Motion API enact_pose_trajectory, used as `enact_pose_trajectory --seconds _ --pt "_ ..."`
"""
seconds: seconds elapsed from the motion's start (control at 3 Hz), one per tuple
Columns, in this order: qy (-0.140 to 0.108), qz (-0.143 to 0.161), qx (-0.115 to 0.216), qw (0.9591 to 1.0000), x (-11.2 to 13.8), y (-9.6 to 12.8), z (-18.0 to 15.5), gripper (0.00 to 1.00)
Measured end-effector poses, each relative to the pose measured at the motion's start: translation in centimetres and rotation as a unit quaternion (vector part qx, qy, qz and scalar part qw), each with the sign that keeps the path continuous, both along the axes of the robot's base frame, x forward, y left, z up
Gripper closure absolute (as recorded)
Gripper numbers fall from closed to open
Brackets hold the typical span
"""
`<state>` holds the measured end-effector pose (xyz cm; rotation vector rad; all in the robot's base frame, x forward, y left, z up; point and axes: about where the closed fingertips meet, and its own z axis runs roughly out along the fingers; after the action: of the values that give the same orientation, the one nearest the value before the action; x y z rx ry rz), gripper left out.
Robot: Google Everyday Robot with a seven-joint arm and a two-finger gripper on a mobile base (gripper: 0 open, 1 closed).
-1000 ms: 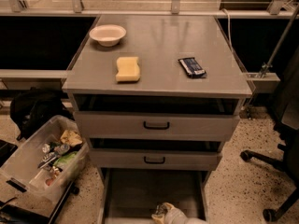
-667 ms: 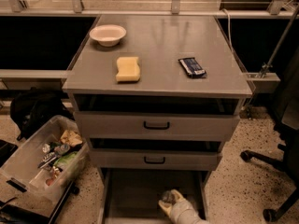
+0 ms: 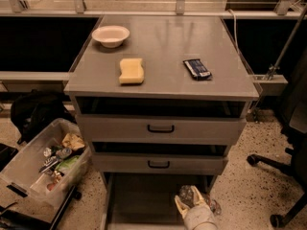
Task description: Pick water bottle from bottom drawer and place on counter
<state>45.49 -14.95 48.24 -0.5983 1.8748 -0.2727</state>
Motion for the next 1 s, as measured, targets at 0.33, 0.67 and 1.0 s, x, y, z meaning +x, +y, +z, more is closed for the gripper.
enact_pose_trajectory --seconds 0.33,0.67,1.0 --pt "0.0 0.0 0.0 1.0 0.0 0.0 0.0 1.0" --pt "0.007 0.019 -0.017 0.9996 0.3 0.0 2.3 1.0" --pt "0.021 0.051 -0.016 0.9984 -0.5 1.0 7.8 1.0"
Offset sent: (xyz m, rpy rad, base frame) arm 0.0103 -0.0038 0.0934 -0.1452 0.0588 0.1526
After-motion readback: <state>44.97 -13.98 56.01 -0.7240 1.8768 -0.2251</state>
